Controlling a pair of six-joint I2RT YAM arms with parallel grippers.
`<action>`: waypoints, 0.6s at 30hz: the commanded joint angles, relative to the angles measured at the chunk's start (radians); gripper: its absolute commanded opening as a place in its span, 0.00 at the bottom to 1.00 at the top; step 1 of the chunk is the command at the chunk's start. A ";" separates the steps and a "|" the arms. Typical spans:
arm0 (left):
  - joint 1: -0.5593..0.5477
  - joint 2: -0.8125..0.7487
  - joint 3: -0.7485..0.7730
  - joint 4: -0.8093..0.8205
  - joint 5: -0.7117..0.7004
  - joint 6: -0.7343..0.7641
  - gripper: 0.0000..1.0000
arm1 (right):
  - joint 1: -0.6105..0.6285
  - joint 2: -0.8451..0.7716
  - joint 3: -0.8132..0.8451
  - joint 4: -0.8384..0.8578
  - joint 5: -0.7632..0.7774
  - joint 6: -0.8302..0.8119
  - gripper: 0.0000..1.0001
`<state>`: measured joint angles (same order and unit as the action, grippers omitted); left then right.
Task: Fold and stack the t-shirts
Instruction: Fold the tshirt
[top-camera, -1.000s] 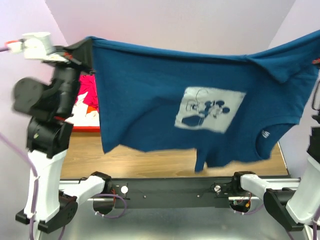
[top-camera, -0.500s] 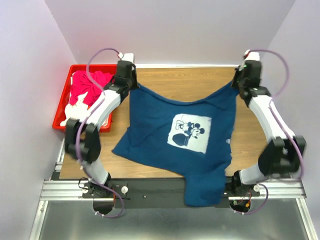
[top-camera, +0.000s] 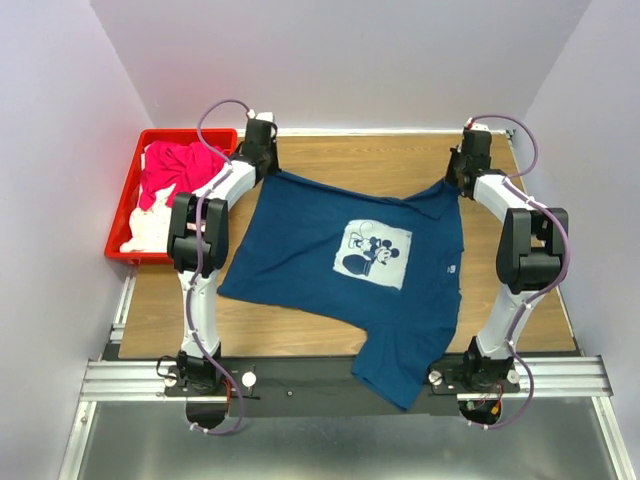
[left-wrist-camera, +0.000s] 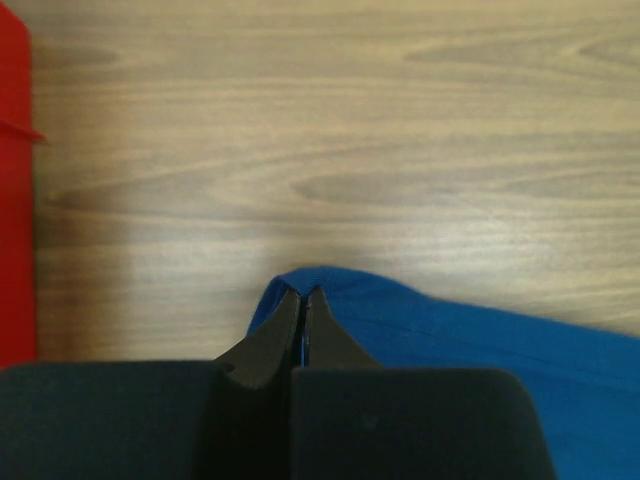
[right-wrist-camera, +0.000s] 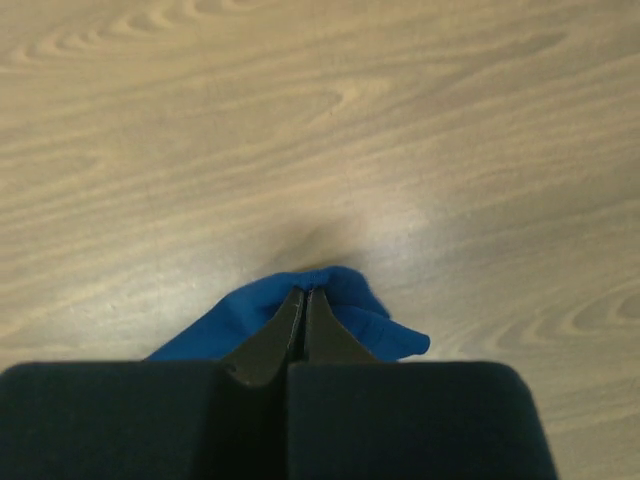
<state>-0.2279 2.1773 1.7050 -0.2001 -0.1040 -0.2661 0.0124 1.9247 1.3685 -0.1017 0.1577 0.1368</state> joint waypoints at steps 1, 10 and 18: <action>0.042 0.013 0.050 0.045 0.076 0.002 0.00 | -0.008 0.000 0.043 0.057 -0.044 0.024 0.01; 0.053 0.006 0.061 0.051 0.144 0.027 0.00 | -0.009 -0.134 -0.043 0.011 -0.087 0.075 0.01; 0.061 -0.014 0.050 0.039 0.168 0.024 0.00 | -0.009 -0.223 -0.083 -0.076 -0.122 0.167 0.01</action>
<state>-0.1761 2.1773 1.7462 -0.1654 0.0261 -0.2543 0.0063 1.7466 1.3094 -0.1169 0.0776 0.2379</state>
